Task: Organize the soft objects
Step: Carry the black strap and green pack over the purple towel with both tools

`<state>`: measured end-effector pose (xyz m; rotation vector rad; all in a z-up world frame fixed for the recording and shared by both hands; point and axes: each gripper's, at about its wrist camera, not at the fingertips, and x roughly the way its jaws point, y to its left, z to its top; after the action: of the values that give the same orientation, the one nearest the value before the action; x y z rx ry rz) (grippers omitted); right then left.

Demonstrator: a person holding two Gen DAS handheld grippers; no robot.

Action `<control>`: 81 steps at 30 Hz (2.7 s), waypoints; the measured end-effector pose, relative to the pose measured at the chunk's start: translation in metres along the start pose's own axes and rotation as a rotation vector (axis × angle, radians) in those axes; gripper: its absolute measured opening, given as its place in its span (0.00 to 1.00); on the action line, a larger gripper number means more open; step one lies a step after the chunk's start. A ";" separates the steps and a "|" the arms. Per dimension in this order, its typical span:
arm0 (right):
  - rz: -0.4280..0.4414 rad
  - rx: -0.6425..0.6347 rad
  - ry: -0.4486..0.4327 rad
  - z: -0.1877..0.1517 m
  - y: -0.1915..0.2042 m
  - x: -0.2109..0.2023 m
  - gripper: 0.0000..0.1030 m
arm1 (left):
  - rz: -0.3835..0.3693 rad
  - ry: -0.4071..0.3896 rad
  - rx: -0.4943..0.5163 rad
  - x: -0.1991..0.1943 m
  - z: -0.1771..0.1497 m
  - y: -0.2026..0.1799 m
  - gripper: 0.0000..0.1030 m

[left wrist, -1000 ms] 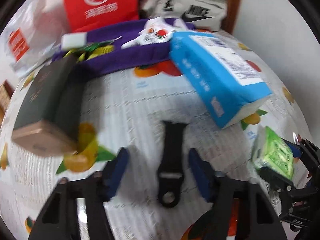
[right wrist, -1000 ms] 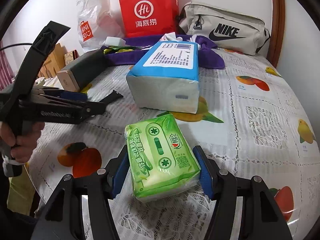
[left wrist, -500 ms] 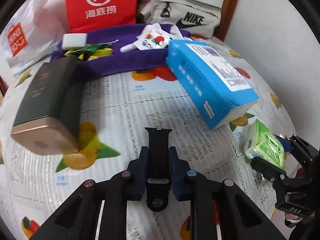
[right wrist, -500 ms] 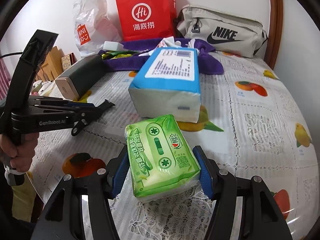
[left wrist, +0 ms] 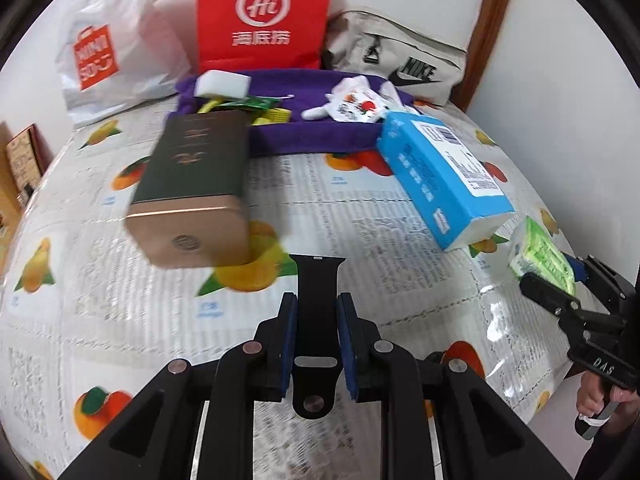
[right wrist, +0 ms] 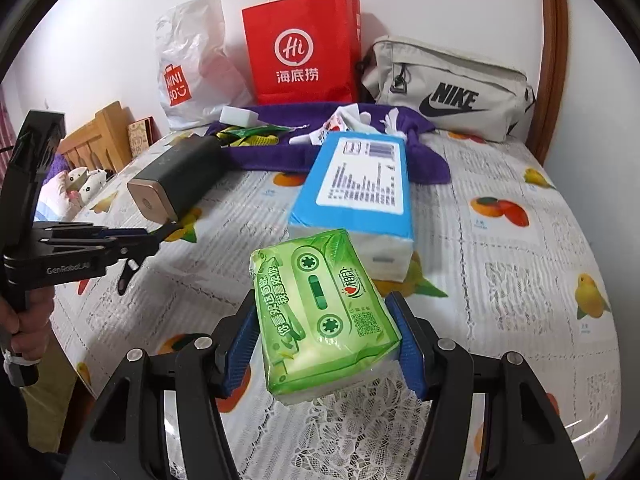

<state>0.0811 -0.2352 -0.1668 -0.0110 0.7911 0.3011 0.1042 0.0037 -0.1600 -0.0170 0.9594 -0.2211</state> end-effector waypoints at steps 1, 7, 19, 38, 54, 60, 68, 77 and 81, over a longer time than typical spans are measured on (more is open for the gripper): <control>-0.003 0.000 -0.001 0.002 0.000 0.000 0.59 | 0.003 -0.004 -0.011 -0.003 -0.001 0.004 0.19; 0.012 0.011 -0.022 0.012 0.002 -0.008 0.59 | 0.031 -0.033 -0.055 -0.024 -0.001 0.023 0.19; 0.031 0.001 -0.061 0.046 0.005 -0.012 0.59 | 0.077 -0.092 -0.102 -0.048 0.026 0.052 0.19; -0.013 0.041 -0.064 0.106 -0.024 0.023 0.59 | 0.048 -0.117 -0.100 -0.022 0.101 0.058 0.19; -0.024 0.037 -0.075 0.160 -0.052 0.075 0.59 | 0.049 -0.118 -0.064 0.024 0.168 0.056 0.19; -0.013 0.050 -0.058 0.176 -0.066 0.100 0.59 | 0.043 -0.104 -0.044 0.050 0.190 0.052 0.19; -0.001 0.033 -0.028 0.194 -0.077 0.133 0.59 | 0.043 -0.080 -0.057 0.080 0.209 0.054 0.19; 0.016 0.018 0.017 0.205 -0.079 0.169 0.60 | 0.043 -0.055 -0.058 0.103 0.220 0.054 0.19; 0.029 0.023 0.026 0.209 -0.079 0.178 0.60 | 0.039 -0.043 -0.050 0.111 0.223 0.051 0.19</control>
<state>0.3670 -0.2384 -0.1524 0.0181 0.8213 0.3204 0.3567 0.0132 -0.1273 -0.0489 0.9219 -0.1606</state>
